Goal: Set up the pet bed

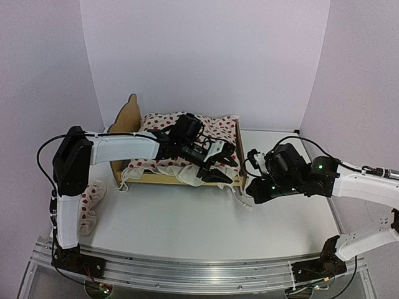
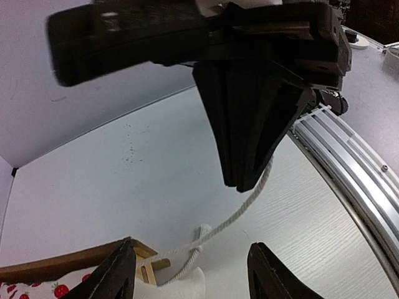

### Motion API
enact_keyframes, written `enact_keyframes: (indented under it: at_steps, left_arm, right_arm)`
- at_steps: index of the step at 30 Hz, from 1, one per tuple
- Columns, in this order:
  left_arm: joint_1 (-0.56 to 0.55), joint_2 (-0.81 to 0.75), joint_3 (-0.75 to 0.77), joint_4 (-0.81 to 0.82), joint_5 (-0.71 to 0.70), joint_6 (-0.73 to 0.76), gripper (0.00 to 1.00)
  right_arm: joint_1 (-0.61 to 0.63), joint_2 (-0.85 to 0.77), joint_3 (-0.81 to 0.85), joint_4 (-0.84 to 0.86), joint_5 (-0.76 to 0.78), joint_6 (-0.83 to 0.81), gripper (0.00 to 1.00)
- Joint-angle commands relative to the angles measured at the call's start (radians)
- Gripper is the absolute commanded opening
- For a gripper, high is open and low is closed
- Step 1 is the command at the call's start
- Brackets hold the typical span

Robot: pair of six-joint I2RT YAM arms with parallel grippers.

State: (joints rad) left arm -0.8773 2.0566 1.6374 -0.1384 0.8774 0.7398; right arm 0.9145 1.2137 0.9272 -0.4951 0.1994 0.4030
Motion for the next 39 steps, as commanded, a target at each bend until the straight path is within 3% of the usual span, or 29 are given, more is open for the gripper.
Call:
enact_keyframes:
  at_steps: [1, 9, 23, 25, 30, 32, 39]
  left_arm:
    - [-0.019, 0.048, -0.044, 0.221, -0.05, 0.041, 0.61]
    - [-0.039, 0.107, -0.029, 0.343, -0.075, -0.086, 0.61]
    - [-0.059, 0.128, -0.031, 0.413, 0.059, -0.299, 0.57]
    - [-0.061, 0.127, -0.031, 0.448, 0.05, -0.337, 0.48]
    - [-0.06, 0.114, -0.016, 0.483, -0.005, -0.48, 0.04]
    - [-0.053, 0.101, -0.012, 0.461, -0.031, -0.532, 0.0]
    - [-0.016, 0.048, -0.02, 0.377, -0.073, -0.553, 0.0]
  right_arm:
    - [-0.054, -0.025, 0.032, 0.112, -0.084, 0.055, 0.0]
    - [-0.094, -0.039, 0.073, 0.15, -0.152, 0.053, 0.0]
    - [-0.116, -0.035, 0.108, 0.151, -0.104, 0.047, 0.0]
    - [-0.118, -0.029, 0.111, 0.153, -0.103, 0.044, 0.0]
    - [-0.127, -0.026, 0.088, 0.151, -0.109, 0.05, 0.0]
    - [-0.146, -0.03, 0.062, 0.151, -0.113, 0.05, 0.01]
    - [-0.277, -0.06, -0.207, 0.196, -0.092, -0.022, 0.45]
